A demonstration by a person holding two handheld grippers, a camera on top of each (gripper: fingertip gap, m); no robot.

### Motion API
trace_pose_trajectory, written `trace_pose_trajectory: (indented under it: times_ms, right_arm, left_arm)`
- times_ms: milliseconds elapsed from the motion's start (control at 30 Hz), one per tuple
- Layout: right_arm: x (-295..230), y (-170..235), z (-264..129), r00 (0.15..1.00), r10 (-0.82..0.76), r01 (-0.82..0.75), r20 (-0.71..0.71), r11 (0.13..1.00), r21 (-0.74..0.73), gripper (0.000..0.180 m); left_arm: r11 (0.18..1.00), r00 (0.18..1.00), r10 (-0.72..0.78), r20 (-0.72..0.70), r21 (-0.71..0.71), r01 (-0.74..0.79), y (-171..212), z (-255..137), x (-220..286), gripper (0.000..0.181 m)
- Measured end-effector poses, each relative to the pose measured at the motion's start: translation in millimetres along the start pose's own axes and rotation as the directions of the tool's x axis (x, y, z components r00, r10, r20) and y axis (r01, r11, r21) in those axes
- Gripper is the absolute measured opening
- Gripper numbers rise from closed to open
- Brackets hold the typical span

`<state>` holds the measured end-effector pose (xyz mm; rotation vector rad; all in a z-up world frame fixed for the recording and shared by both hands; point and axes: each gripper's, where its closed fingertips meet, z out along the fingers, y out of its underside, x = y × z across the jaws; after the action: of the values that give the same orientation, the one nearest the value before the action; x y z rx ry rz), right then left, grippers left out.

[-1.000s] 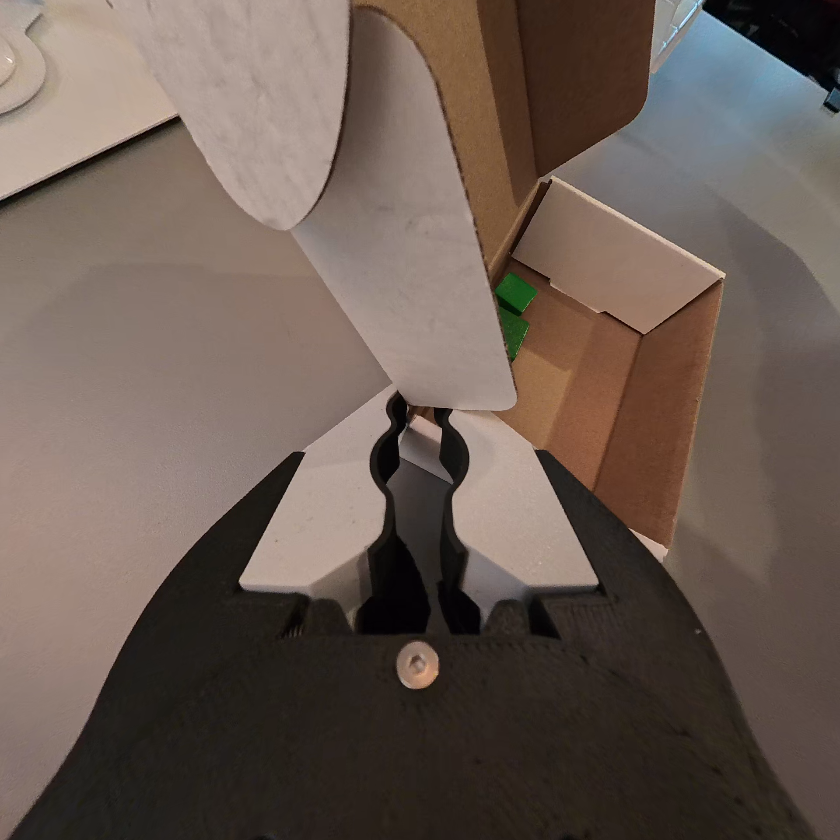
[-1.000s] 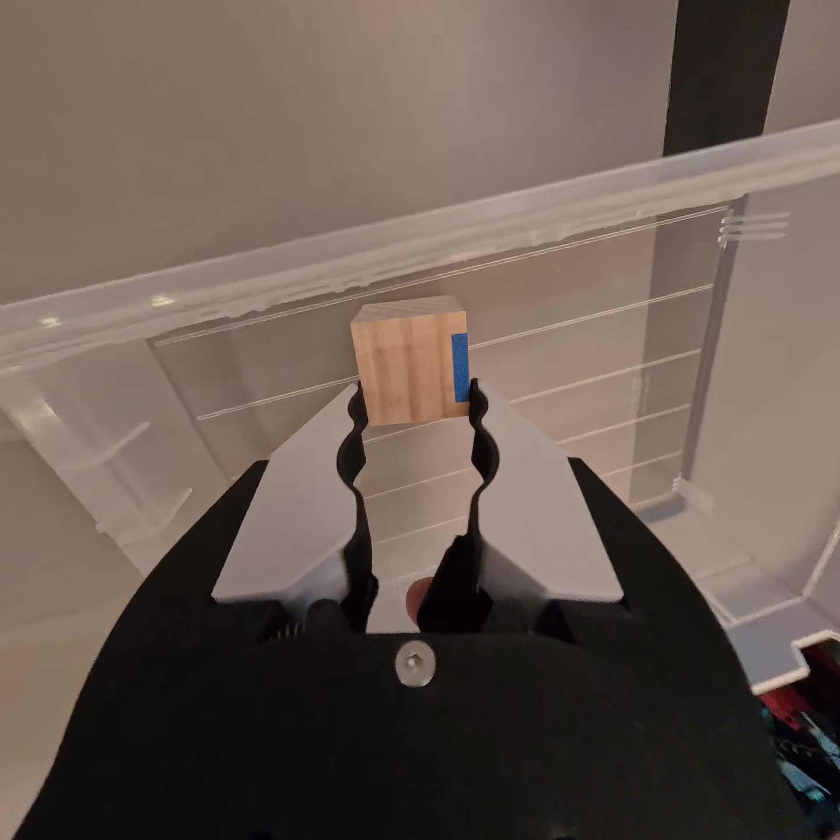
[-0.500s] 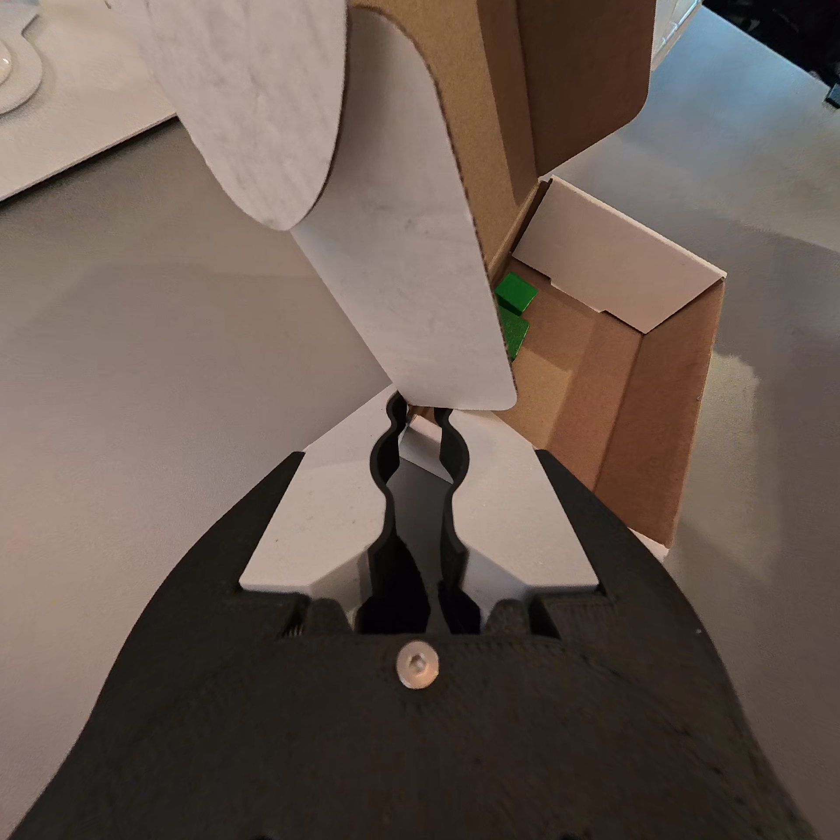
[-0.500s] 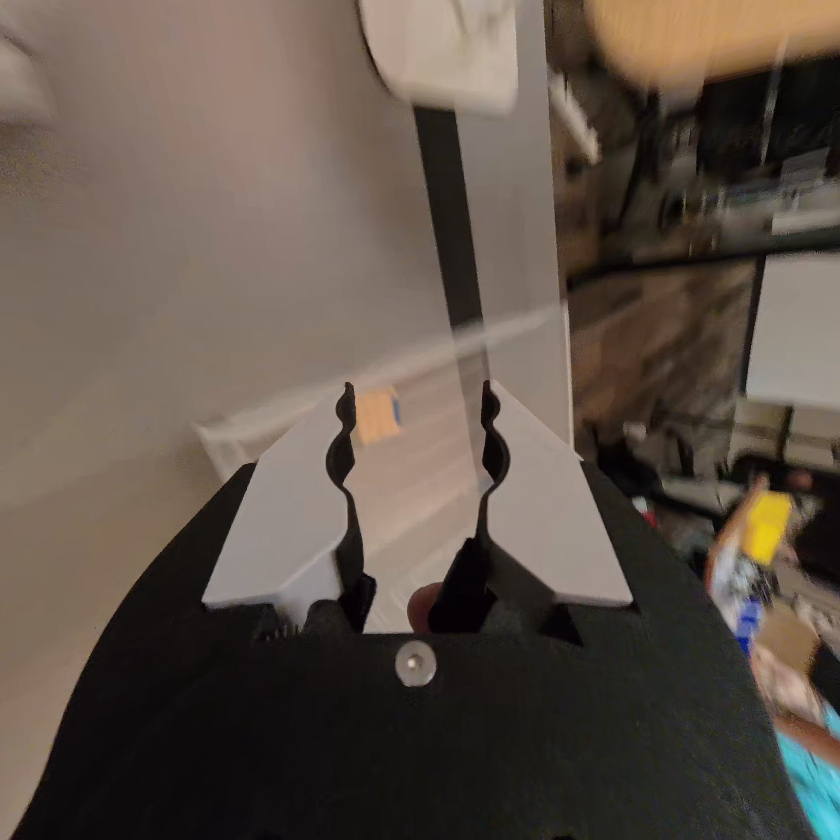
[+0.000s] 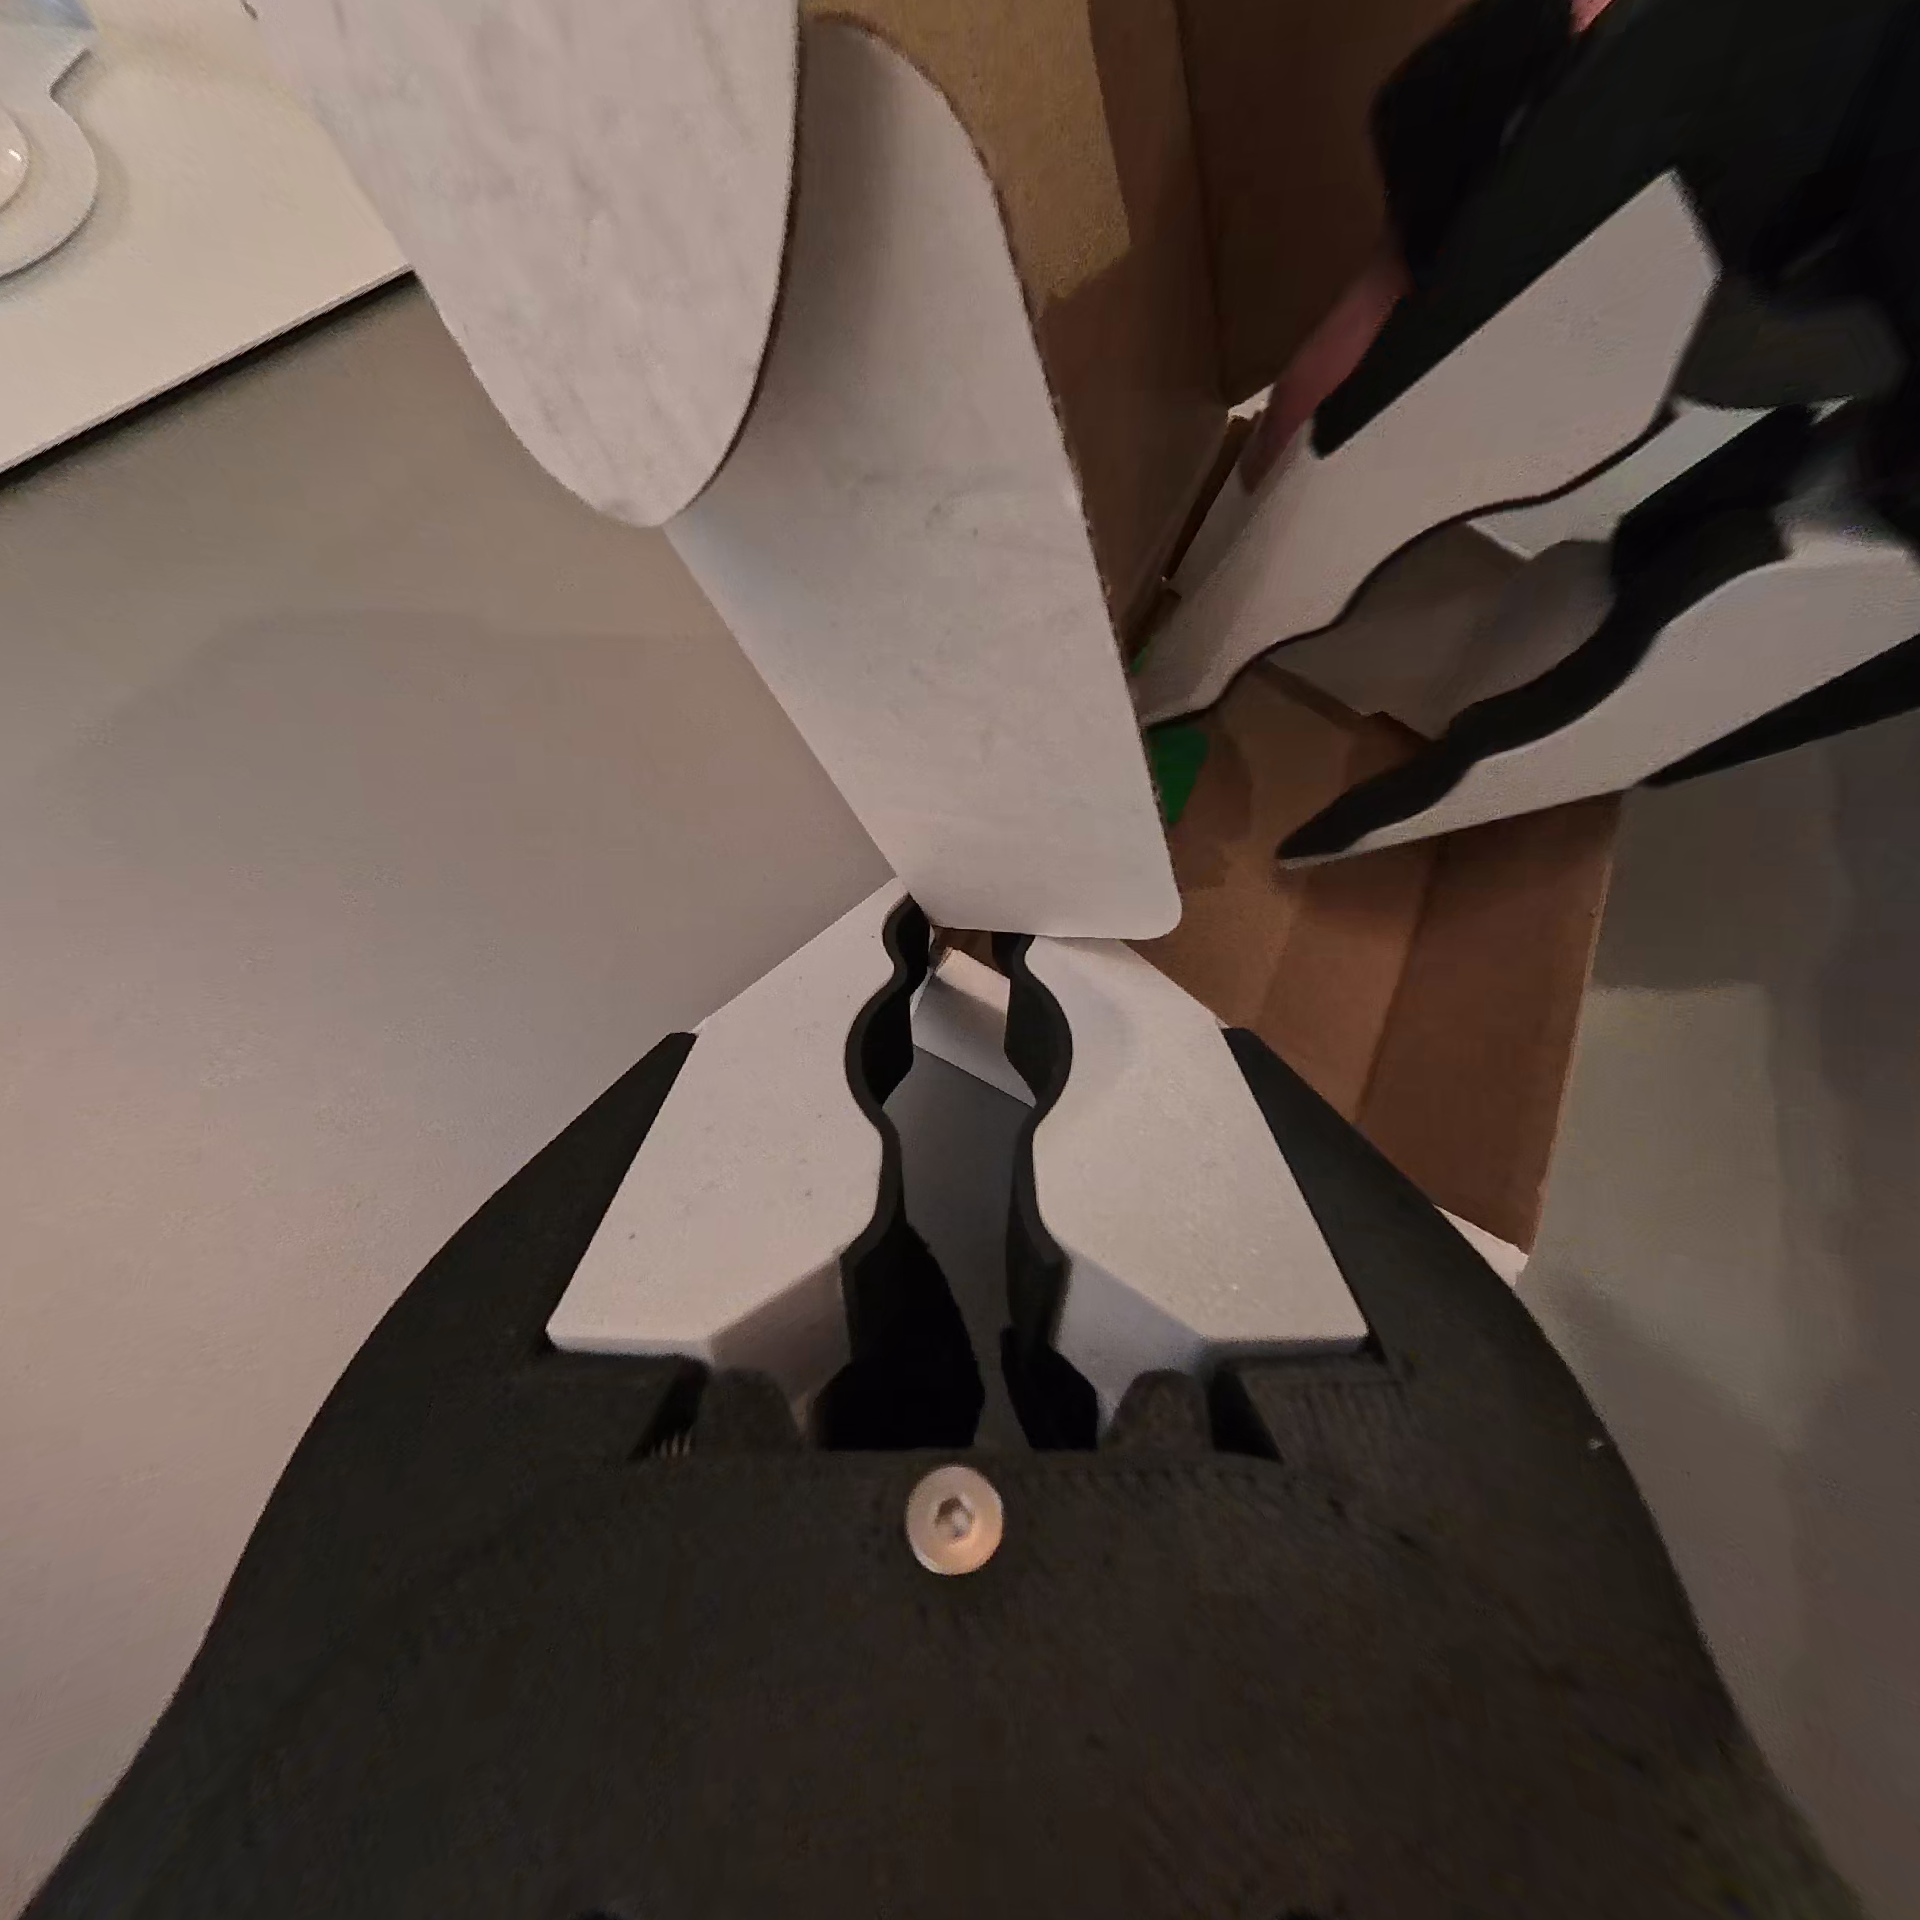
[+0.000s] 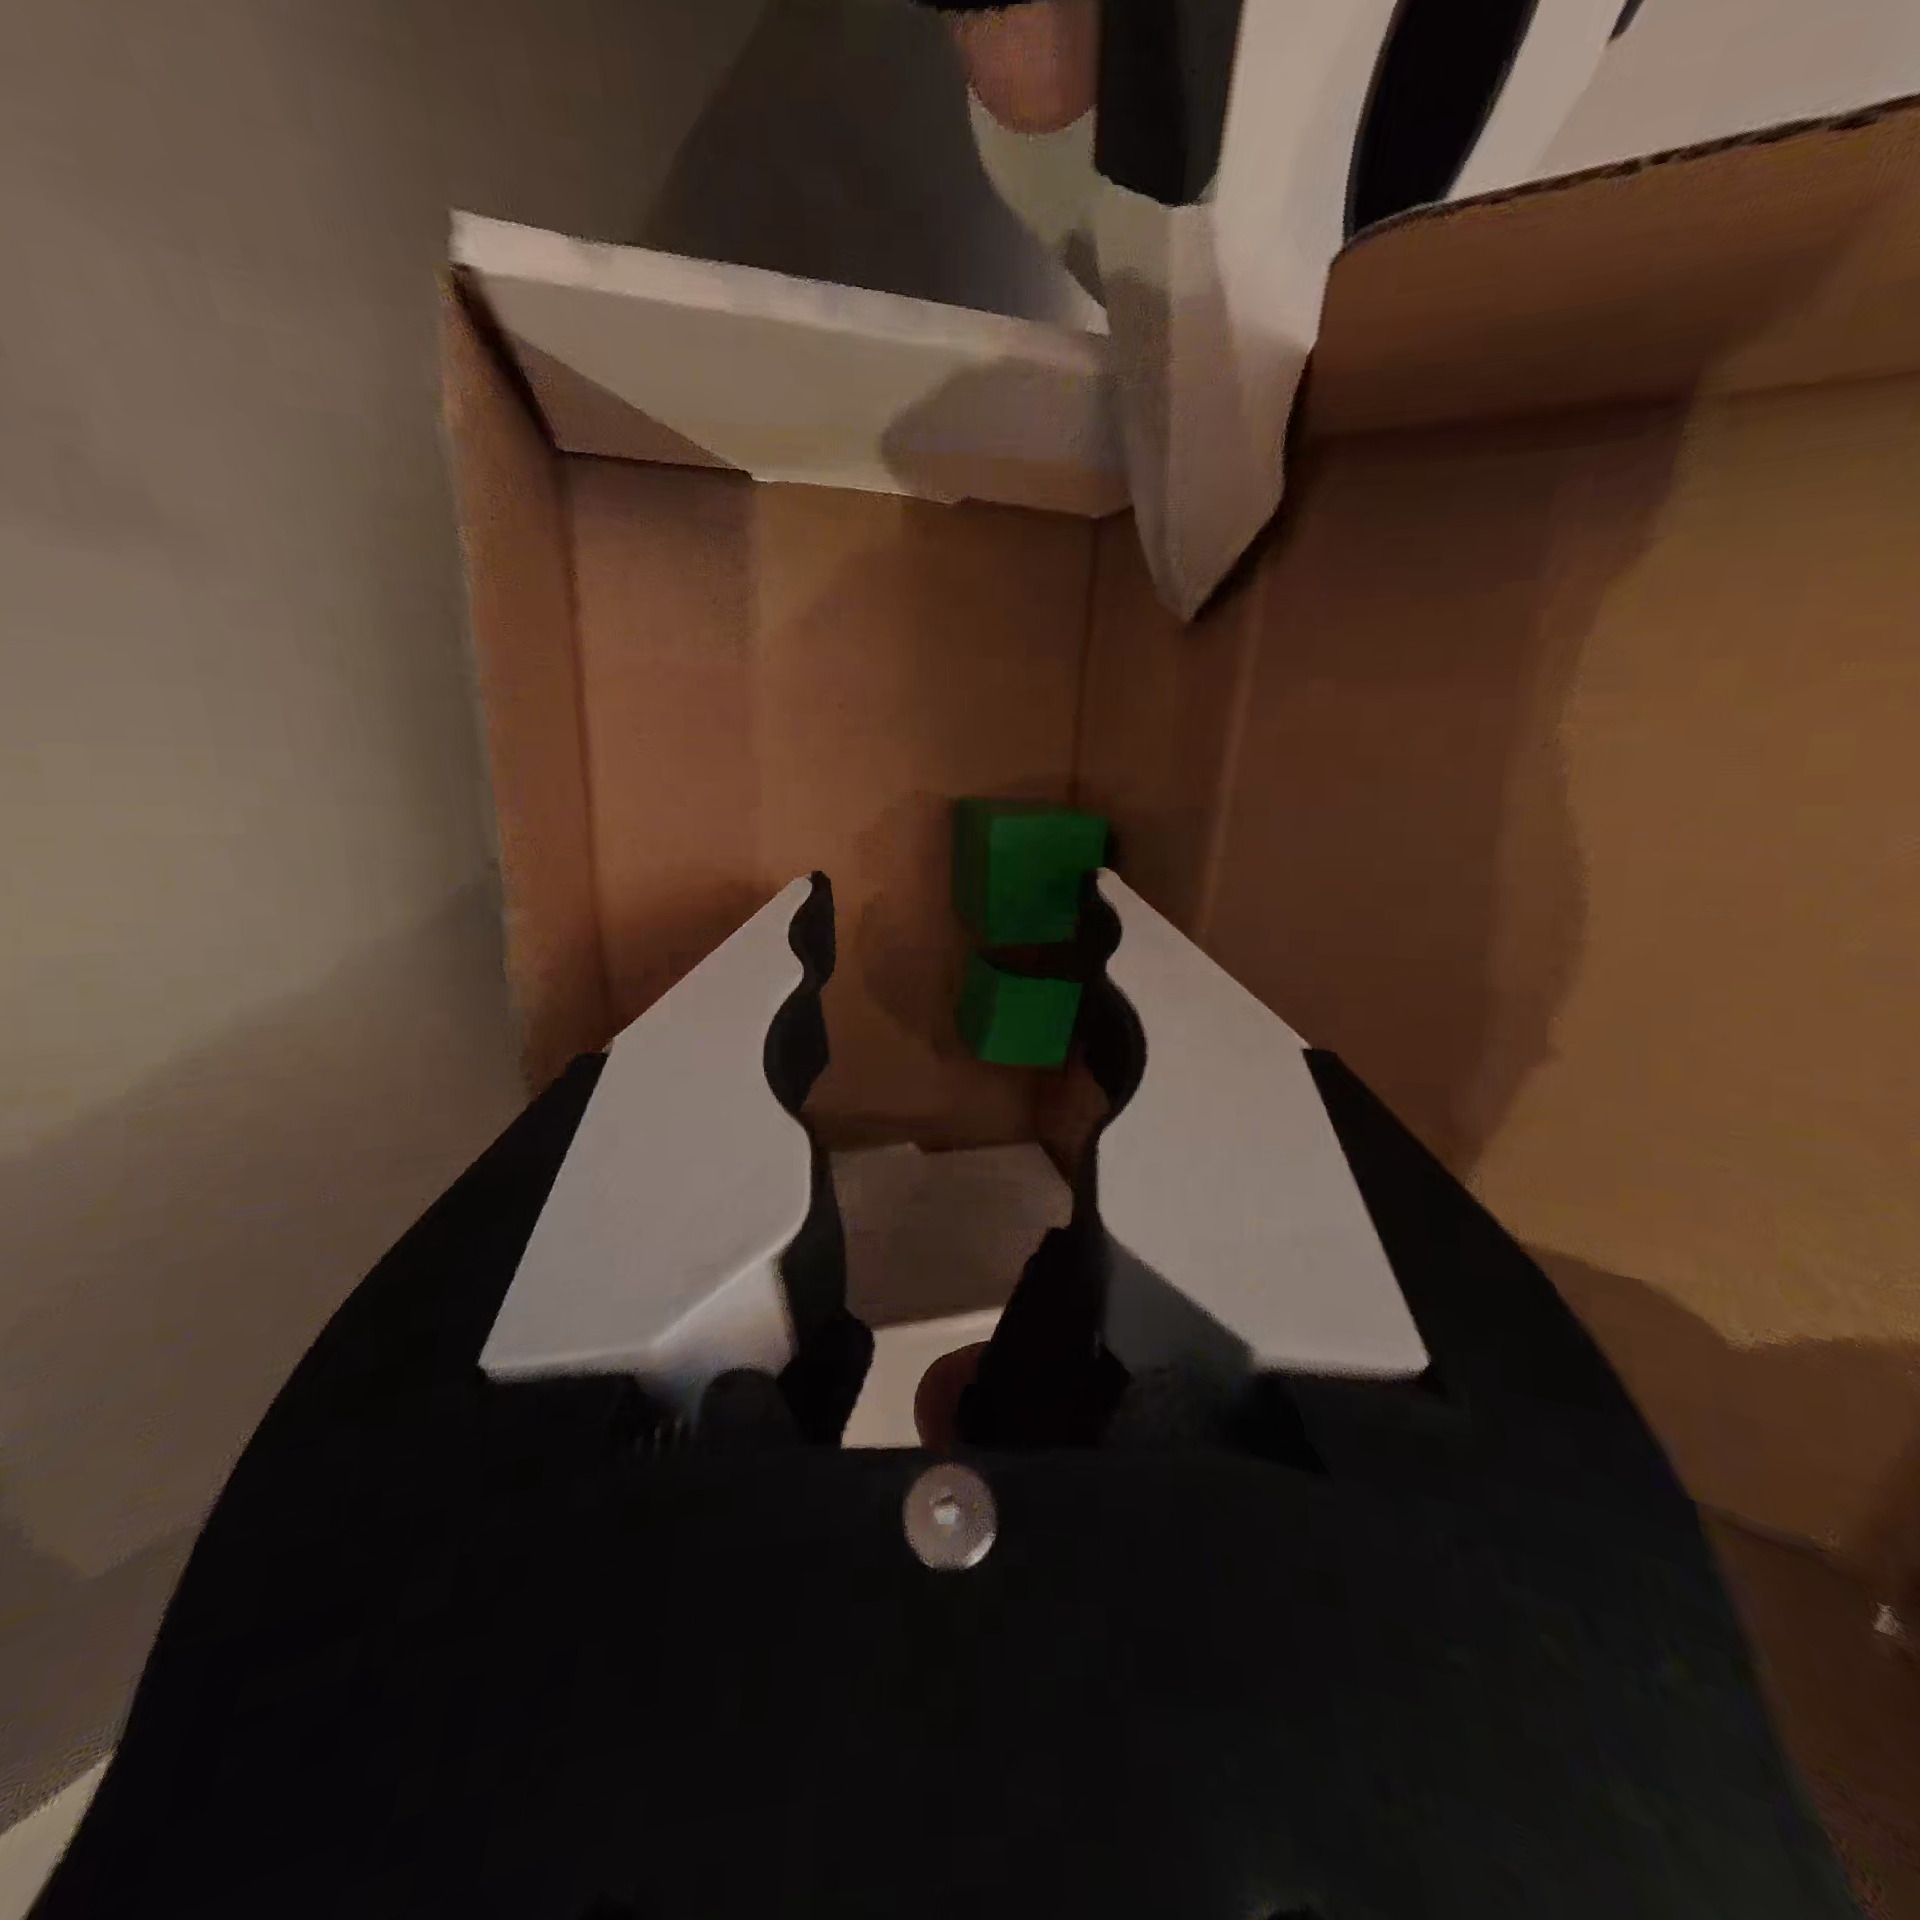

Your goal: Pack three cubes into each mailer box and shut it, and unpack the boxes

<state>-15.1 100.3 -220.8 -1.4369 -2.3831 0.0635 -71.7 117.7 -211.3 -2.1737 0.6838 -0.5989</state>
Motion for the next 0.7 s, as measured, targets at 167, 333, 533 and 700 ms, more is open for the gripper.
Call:
trace_pose_trajectory:
  times_ms: [167, 333, 533, 700]
  right_arm:
    - [10.3, 0.0, 8.3, 0.997, 0.008, -0.011, -0.078, 0.999, -0.031, 0.04]
    - [2.4, -0.6, 4.6, 0.999, 0.008, -0.009, -0.037, 1.0, -0.015, 0.038]
    - [-7.9, -0.6, -4.6, 1.0, 0.005, -0.005, 0.013, 1.0, -0.01, 0.035]
    - [-4.8, 0.5, 6.7, 1.0, -0.004, 0.004, -0.002, 0.999, -0.041, 0.034]
  left_arm:
    - [1.0, 1.0, 0.006, 0.005, -0.005, -0.006, 0.5, 0.1, -0.2, 0.009]
    - [1.0, 1.0, 0.009, 0.002, -0.003, -0.009, 0.4, 0.3, 0.1, 0.009]
    - [1.0, 1.0, 0.01, 0.002, -0.003, -0.01, 0.2, 0.5, 0.3, 0.009]
    - [1.0, 1.0, 0.011, 0.0, -0.004, -0.011, 0.0, 0.9, 0.9, 0.009]
